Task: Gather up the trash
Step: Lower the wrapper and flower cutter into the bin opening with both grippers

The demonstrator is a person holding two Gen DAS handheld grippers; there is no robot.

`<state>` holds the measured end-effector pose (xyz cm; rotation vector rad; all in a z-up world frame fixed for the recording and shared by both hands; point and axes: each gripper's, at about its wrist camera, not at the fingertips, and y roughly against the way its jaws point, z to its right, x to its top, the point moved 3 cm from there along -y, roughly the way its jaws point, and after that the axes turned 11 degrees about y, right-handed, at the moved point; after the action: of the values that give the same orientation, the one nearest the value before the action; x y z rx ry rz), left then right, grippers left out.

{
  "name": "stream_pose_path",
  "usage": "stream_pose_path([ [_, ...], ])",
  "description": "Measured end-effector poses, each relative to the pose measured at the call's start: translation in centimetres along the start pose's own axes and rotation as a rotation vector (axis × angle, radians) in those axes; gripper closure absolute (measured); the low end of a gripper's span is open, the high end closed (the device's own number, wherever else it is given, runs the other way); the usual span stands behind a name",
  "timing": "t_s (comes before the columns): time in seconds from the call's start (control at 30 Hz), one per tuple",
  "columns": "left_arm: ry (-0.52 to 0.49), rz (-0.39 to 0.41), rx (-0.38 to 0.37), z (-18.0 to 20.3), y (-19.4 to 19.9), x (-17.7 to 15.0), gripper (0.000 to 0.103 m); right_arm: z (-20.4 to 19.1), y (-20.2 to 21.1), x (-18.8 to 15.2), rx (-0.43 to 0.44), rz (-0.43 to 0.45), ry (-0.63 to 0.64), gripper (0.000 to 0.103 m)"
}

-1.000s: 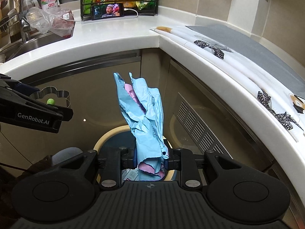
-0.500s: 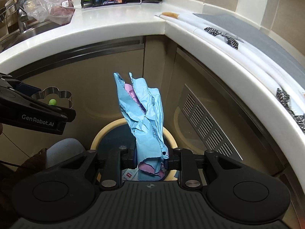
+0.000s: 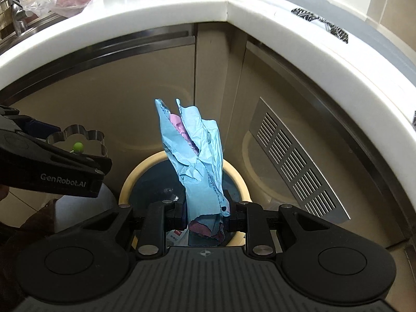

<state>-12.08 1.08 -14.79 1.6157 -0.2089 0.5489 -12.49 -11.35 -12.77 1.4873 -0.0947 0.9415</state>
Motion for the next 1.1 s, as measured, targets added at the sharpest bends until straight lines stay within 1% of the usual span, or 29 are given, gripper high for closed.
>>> stream_pose_path([
  [0.27,-0.003,-0.048,-0.012,0.9,-2.5,0.4,0.015,0.3,-2.6,-0.2,0.02,-0.067,-0.034,0.077],
  [0.43,-0.016,-0.063,-0.023,1.7,-3.4,0.7,0.015,0.6,-3.7,0.1,0.014,-0.086,-0.04,0.077],
  [0.93,-0.018,-0.092,-0.017,2.0,-4.8,1.2,0.015,0.3,-4.8,0.5,0.009,-0.125,-0.043,0.077],
  [1.1,-0.013,-0.109,-0.026,2.3,-5.5,1.2,0.015,0.5,-5.5,0.5,0.011,-0.143,-0.049,0.077],
])
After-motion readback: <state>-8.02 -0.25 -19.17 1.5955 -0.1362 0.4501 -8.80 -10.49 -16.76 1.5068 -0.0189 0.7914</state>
